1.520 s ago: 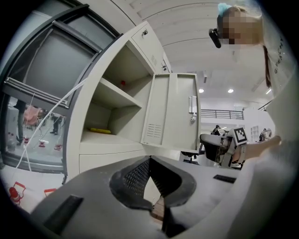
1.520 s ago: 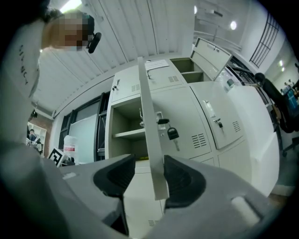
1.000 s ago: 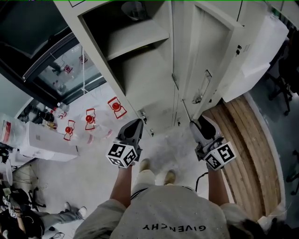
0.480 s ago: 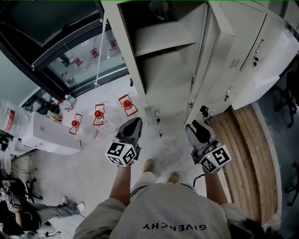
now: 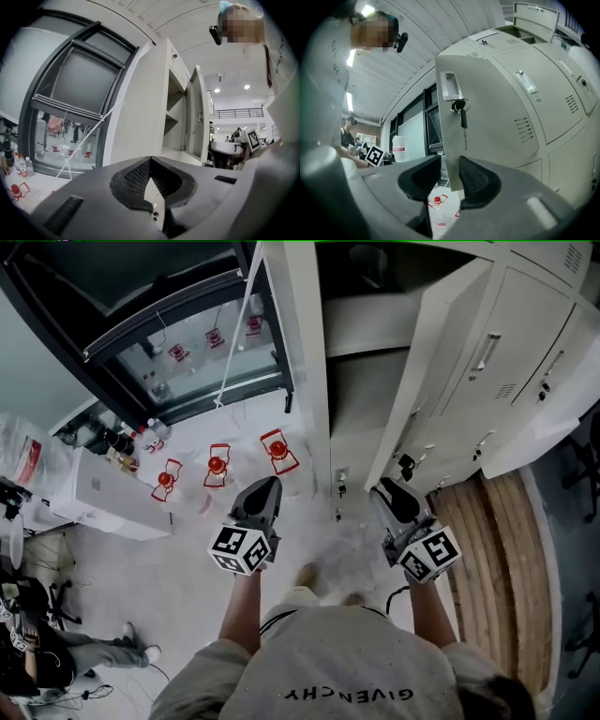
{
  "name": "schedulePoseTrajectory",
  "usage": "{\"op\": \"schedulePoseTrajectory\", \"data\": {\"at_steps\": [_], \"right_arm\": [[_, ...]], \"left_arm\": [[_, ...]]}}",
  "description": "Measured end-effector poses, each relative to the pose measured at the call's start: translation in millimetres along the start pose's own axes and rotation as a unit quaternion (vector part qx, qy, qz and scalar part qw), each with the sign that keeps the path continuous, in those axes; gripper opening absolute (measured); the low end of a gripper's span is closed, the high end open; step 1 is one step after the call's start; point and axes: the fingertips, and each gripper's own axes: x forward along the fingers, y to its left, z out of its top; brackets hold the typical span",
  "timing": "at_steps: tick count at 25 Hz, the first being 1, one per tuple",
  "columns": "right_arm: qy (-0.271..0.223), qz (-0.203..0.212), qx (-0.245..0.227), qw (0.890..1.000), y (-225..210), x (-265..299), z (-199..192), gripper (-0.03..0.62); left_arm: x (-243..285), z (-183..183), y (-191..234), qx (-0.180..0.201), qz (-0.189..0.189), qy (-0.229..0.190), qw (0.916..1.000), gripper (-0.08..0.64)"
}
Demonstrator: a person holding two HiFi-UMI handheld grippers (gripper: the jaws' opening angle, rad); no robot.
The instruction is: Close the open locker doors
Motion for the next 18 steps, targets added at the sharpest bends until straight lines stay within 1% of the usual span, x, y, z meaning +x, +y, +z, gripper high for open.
{"op": "schedulePoseTrajectory", "data": {"at_steps": [9, 18], "right_arm": [[0.003, 0.022, -0.001, 1.000, -3.0, 57.5, -13.1, 0.121], [0.011, 0.027, -0.003, 1.000, -14.9, 107.9, -16.3, 0.121]], "left_arm": [[-20.6, 10.0, 50.6, 0.000, 0.043, -0.011, 0.9990, -0.003], [-17.2, 14.4, 72.0, 0.000, 0.048, -0.010, 0.9988, -0.003]]}}
